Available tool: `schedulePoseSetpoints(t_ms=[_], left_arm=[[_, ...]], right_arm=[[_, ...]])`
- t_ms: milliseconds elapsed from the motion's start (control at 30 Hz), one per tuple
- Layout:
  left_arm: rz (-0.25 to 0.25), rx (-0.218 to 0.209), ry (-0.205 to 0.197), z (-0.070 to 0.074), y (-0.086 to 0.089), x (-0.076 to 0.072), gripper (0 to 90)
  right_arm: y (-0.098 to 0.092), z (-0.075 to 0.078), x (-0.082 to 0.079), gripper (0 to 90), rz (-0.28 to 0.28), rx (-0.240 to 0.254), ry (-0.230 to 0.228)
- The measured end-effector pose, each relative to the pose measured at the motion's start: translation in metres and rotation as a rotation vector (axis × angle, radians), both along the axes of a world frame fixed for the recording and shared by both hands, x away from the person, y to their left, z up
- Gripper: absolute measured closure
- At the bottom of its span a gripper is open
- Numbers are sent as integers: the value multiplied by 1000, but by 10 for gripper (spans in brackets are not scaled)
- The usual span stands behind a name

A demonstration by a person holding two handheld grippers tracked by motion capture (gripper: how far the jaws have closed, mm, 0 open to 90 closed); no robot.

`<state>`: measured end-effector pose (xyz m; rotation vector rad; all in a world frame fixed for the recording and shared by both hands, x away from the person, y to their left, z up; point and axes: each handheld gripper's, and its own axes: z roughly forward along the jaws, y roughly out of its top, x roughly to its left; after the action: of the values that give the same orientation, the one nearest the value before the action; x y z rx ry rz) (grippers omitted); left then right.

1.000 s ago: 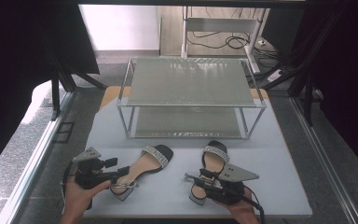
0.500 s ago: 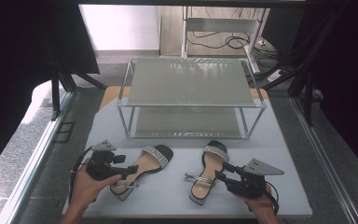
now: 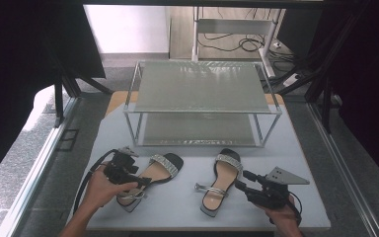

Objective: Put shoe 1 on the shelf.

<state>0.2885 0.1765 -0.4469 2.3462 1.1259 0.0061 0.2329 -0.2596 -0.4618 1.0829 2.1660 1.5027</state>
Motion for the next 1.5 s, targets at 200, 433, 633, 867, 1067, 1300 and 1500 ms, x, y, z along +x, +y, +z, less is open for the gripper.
schedulePoseSetpoints(t_ms=[200,433,633,867,1067,1300,1500], left_arm=[[-13,87,28,-10,-11,7,296],[-21,202,51,-24,-21,7,295],[10,269,60,-33,-30,9,361],[42,298,60,-34,-34,10,414],[63,277,72,-33,-33,11,423],[54,261,76,-29,-27,13,425],[45,230,62,-11,-21,14,425]], right_arm=[[2,-2,-1,482,-5,-16,-1],[5,-6,0,473,-1,-37,16],[7,-8,1,468,-11,-60,20],[3,-8,2,468,-47,-57,31],[3,-8,1,468,-60,-55,35],[-1,-6,1,468,-78,-40,32],[-4,-5,2,469,-89,-31,31]])
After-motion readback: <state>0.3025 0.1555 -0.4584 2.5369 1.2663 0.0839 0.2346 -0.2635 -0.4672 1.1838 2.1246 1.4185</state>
